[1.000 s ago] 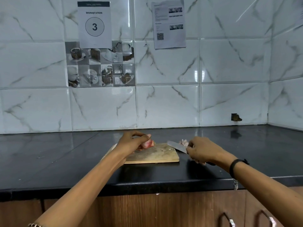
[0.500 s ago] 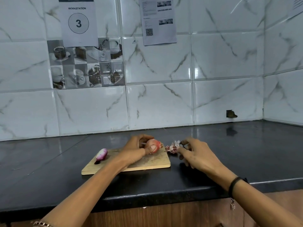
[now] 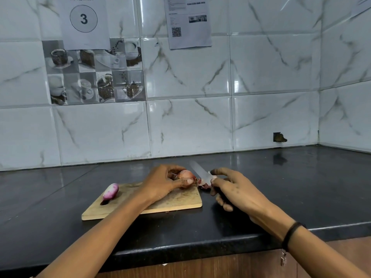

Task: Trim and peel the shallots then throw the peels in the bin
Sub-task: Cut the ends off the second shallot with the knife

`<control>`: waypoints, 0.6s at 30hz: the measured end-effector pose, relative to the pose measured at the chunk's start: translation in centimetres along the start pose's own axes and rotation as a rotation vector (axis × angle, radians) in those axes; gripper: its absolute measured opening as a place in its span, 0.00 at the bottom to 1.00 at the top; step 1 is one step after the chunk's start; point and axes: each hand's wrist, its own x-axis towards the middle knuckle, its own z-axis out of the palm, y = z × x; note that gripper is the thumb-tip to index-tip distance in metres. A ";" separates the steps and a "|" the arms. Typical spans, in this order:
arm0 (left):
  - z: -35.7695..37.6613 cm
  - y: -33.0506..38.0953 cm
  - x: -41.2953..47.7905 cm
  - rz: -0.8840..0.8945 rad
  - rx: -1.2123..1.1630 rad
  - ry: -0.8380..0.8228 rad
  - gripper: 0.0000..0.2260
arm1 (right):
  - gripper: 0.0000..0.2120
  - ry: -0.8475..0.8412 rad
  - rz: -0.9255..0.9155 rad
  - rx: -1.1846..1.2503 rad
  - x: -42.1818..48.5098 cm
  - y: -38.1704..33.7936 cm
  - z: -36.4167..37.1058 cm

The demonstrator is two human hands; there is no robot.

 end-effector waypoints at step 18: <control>0.7 -0.2 0.0 -0.004 0.119 0.020 0.23 | 0.17 0.004 -0.081 -0.297 -0.2 -0.7 0.8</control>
